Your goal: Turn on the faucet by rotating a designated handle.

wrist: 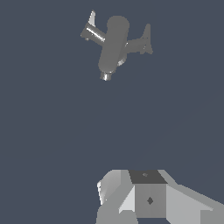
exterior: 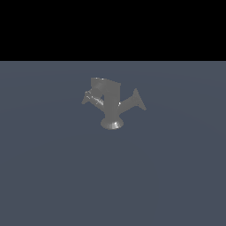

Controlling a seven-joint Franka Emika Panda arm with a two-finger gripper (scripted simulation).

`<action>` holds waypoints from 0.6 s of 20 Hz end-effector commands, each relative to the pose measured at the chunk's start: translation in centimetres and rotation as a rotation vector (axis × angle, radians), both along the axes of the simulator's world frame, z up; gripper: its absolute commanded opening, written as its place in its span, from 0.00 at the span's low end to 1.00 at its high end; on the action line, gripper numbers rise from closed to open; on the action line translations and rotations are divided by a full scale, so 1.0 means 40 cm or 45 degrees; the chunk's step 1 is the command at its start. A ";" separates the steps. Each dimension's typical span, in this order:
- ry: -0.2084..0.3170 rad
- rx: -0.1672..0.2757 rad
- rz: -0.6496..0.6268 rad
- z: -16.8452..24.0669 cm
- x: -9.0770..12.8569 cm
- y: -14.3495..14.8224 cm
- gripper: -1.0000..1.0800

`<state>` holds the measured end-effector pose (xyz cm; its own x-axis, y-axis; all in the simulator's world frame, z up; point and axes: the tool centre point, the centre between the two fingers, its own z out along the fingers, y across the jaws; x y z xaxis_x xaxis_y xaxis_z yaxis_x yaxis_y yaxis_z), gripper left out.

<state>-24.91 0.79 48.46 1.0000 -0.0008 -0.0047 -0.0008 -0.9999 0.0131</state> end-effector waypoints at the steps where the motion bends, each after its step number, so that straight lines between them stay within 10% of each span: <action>1: 0.048 0.001 -0.039 -0.043 0.016 -0.023 0.36; 3: 0.165 0.050 -0.050 -0.150 0.011 -0.028 0.42; 12: 0.236 0.088 0.127 -0.448 0.173 -0.093 0.60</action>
